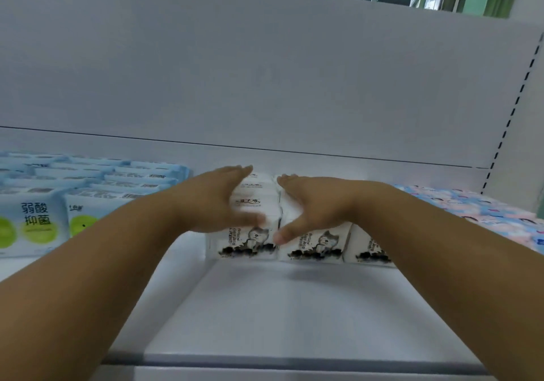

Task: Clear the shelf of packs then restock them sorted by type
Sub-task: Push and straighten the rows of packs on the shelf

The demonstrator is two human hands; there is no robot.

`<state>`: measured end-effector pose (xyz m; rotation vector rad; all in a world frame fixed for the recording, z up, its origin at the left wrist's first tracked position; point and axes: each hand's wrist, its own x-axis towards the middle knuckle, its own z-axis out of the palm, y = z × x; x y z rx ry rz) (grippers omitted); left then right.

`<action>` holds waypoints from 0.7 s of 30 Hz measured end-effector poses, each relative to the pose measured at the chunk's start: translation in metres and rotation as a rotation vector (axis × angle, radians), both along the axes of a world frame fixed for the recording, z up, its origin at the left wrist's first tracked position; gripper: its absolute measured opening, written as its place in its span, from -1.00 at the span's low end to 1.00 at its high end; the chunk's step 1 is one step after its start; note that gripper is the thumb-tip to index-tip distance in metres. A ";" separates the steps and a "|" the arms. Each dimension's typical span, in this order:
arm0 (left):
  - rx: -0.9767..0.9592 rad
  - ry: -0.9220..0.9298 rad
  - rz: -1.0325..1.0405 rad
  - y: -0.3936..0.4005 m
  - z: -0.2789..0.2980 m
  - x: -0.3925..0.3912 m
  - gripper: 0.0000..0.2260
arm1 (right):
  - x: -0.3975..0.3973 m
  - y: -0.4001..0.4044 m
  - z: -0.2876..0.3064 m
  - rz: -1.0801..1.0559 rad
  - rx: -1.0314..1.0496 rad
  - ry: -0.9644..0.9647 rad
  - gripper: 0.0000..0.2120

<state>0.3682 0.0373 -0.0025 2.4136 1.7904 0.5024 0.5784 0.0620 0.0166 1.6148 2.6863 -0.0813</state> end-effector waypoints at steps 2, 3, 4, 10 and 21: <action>0.034 -0.442 0.046 -0.001 -0.006 -0.006 -0.44 | -0.014 0.002 0.004 0.017 -0.032 0.075 0.13; 0.051 -0.656 0.089 0.001 -0.012 -0.006 -0.54 | -0.021 0.004 0.005 0.027 -0.048 0.108 0.09; 0.055 -0.827 0.141 0.004 -0.018 -0.004 -0.58 | -0.027 0.006 0.004 0.034 -0.060 0.118 0.08; -0.288 -1.293 0.284 0.024 -0.034 0.014 -0.54 | -0.042 0.008 -0.015 0.027 0.003 -0.021 0.09; -0.363 -1.582 0.321 0.066 -0.028 -0.004 -0.36 | -0.043 0.035 0.005 -0.066 -0.045 0.108 -0.29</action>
